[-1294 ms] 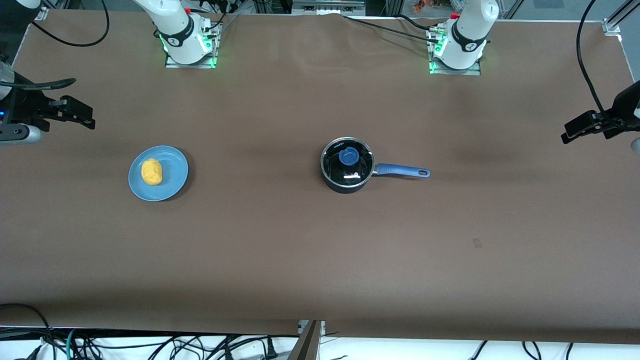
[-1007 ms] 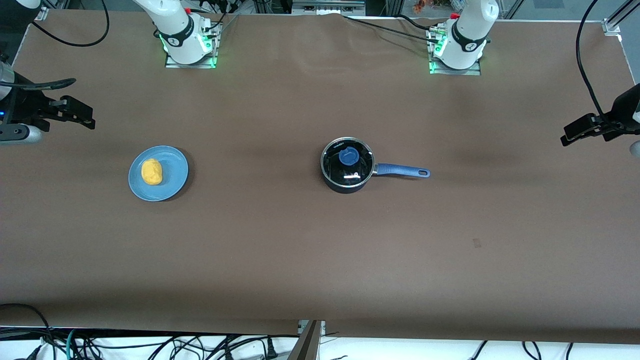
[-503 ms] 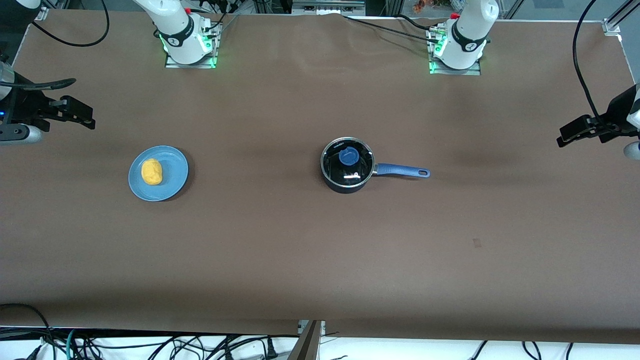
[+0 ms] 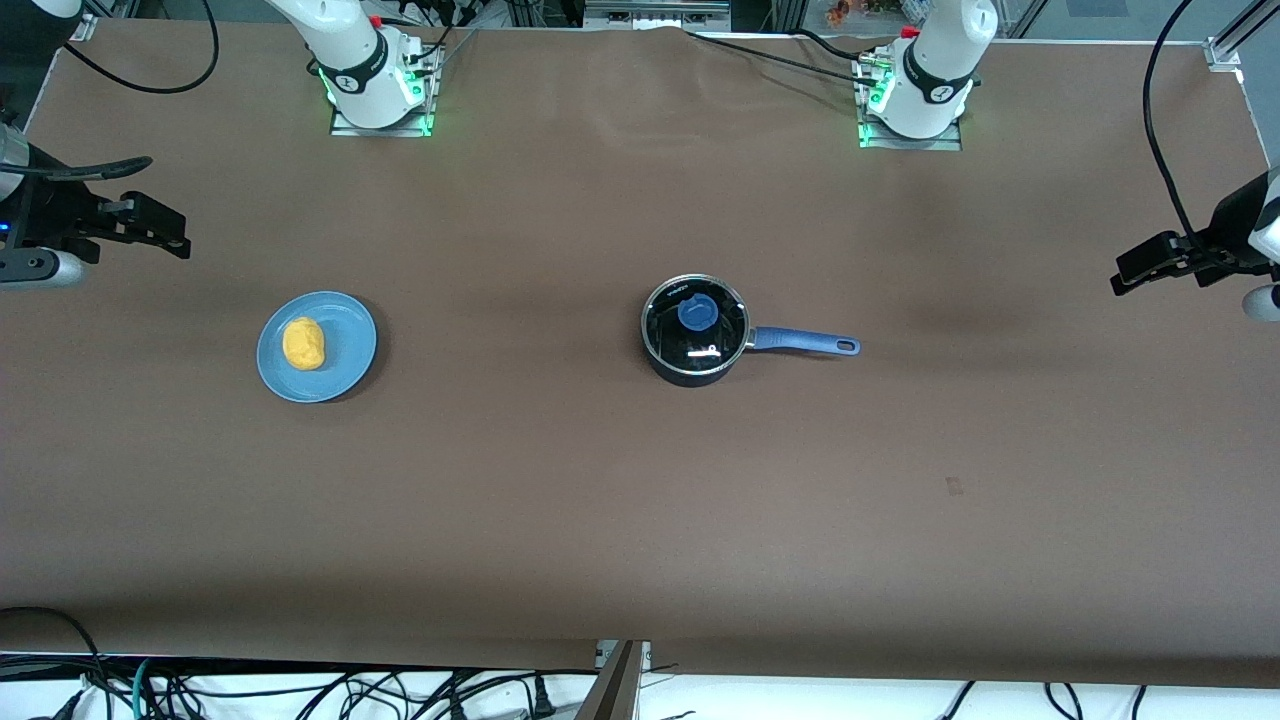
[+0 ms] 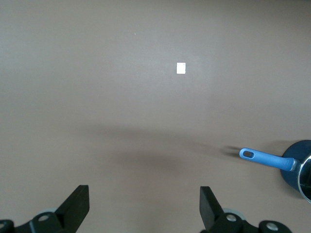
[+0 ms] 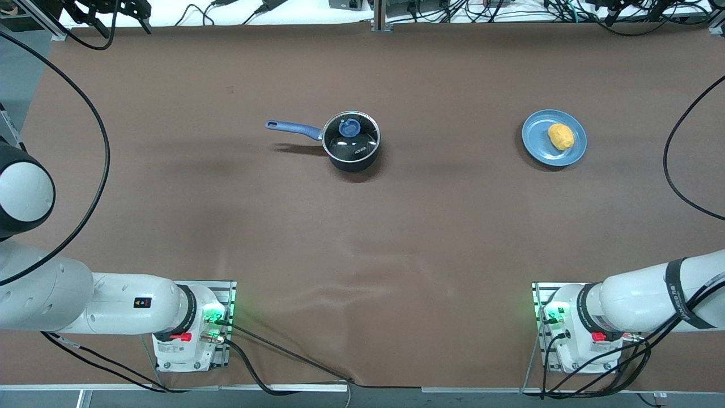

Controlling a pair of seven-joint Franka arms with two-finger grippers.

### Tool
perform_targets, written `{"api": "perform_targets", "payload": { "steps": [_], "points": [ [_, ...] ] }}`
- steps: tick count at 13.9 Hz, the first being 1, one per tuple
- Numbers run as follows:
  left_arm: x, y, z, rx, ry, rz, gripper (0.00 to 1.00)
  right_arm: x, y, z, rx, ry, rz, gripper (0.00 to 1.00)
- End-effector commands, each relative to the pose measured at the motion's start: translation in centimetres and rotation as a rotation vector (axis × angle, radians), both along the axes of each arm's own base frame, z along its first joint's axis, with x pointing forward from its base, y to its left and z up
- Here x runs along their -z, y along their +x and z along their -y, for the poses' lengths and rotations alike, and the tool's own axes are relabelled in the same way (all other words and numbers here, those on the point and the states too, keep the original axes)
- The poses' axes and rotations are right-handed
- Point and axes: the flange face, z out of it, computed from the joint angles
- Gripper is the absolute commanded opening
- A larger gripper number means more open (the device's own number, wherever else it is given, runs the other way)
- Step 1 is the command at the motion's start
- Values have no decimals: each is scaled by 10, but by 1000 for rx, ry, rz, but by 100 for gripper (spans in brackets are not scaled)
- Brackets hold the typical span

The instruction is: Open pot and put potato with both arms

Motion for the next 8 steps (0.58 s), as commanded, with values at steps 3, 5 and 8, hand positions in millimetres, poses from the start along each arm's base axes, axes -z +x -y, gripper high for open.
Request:
{"api": "perform_targets", "payload": {
  "steps": [3,5,8],
  "points": [
    [1,2,7,12,-20,-7,100,-5,2,1,-7,5,4,100],
    [2,2,12,21,-20,-9,100,-1,4,3,-4,3,-5,100],
    [3,3,22,16,-20,-9,100,27,14,11,8,-4,-57,100]
  ]
}}
